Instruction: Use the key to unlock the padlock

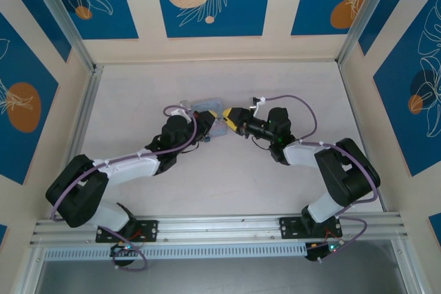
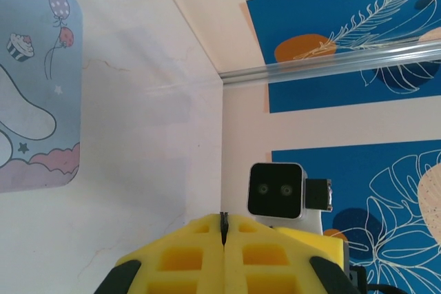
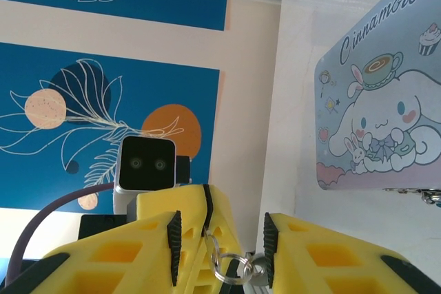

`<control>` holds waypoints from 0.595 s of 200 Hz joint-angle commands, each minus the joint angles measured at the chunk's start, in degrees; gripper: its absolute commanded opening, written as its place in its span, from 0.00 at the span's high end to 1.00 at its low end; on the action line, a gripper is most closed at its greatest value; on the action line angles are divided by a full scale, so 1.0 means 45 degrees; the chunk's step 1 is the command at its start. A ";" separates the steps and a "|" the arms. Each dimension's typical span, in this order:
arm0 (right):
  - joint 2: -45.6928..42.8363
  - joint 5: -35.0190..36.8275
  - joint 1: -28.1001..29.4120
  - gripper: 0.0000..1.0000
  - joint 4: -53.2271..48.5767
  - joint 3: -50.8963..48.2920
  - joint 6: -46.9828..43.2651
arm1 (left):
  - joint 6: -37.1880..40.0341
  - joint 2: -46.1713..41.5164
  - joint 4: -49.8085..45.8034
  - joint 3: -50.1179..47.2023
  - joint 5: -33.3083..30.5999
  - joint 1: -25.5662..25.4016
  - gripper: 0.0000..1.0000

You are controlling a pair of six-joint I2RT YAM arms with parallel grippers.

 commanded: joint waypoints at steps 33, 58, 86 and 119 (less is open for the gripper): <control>0.0297 -0.0051 0.0365 0.63 0.0600 0.0438 -0.0077 | -0.0156 0.0014 0.0721 -0.0041 -0.0481 -0.0128 1.00; 0.0482 -0.0071 0.0486 0.65 0.0683 0.0564 -0.0061 | -0.0154 0.0077 0.0741 0.0000 -0.0467 -0.0141 1.00; 0.0693 -0.0110 0.0571 0.69 0.0822 0.0720 0.0022 | -0.0154 0.0067 0.0741 -0.0040 -0.0517 -0.0160 1.00; 0.0816 -0.0110 0.0610 0.76 0.0940 0.0731 0.0088 | -0.0139 0.0036 0.0688 -0.0079 -0.0537 -0.0151 1.00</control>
